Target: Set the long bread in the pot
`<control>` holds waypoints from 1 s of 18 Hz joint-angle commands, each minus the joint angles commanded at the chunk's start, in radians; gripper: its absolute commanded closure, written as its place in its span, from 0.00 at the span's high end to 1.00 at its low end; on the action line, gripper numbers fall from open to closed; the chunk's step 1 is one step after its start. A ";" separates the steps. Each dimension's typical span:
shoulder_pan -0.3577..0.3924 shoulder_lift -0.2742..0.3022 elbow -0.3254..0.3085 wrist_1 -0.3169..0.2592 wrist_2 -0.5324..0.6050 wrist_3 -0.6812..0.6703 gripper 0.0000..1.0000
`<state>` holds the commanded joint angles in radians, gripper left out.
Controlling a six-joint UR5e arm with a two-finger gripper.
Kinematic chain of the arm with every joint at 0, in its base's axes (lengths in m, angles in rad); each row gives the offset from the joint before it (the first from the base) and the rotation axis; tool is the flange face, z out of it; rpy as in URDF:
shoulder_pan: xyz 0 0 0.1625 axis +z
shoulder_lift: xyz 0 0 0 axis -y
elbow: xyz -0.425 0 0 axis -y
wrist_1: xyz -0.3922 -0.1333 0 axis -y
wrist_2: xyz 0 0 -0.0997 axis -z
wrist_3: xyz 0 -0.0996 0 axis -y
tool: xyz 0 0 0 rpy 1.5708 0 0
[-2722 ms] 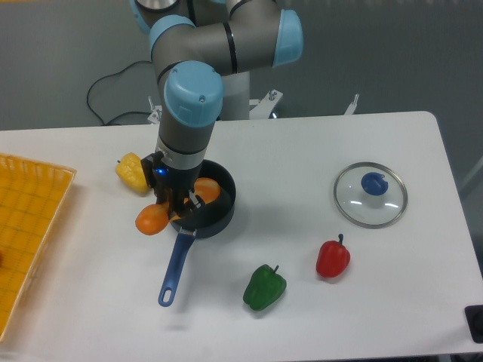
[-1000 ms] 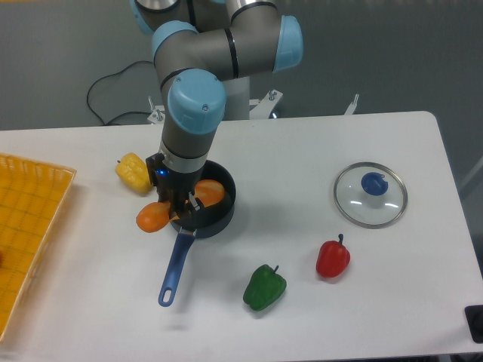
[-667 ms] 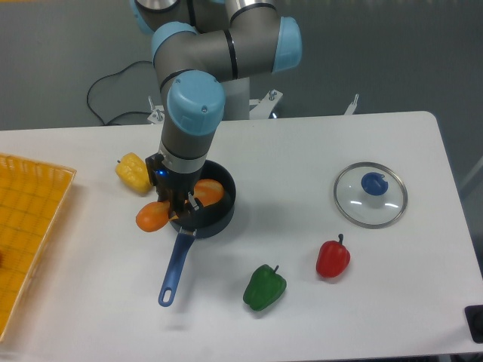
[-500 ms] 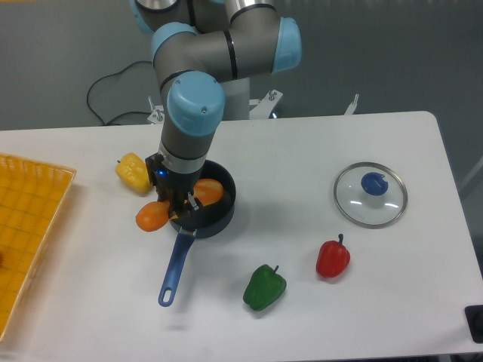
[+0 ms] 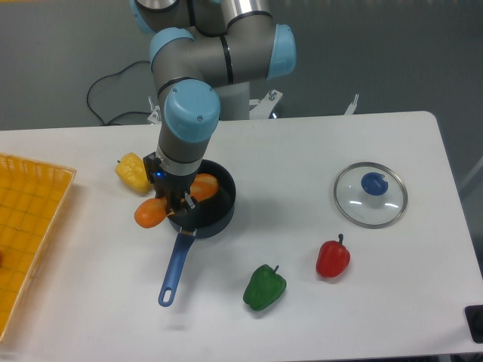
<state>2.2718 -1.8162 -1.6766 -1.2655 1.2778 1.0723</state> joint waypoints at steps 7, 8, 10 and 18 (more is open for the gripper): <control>-0.002 -0.009 -0.009 0.002 -0.002 0.003 0.65; -0.002 -0.012 -0.009 0.003 -0.002 0.011 0.87; -0.002 -0.015 -0.006 0.002 0.000 0.006 0.99; -0.008 -0.025 -0.006 0.000 0.028 0.002 1.00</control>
<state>2.2642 -1.8408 -1.6828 -1.2655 1.3054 1.0738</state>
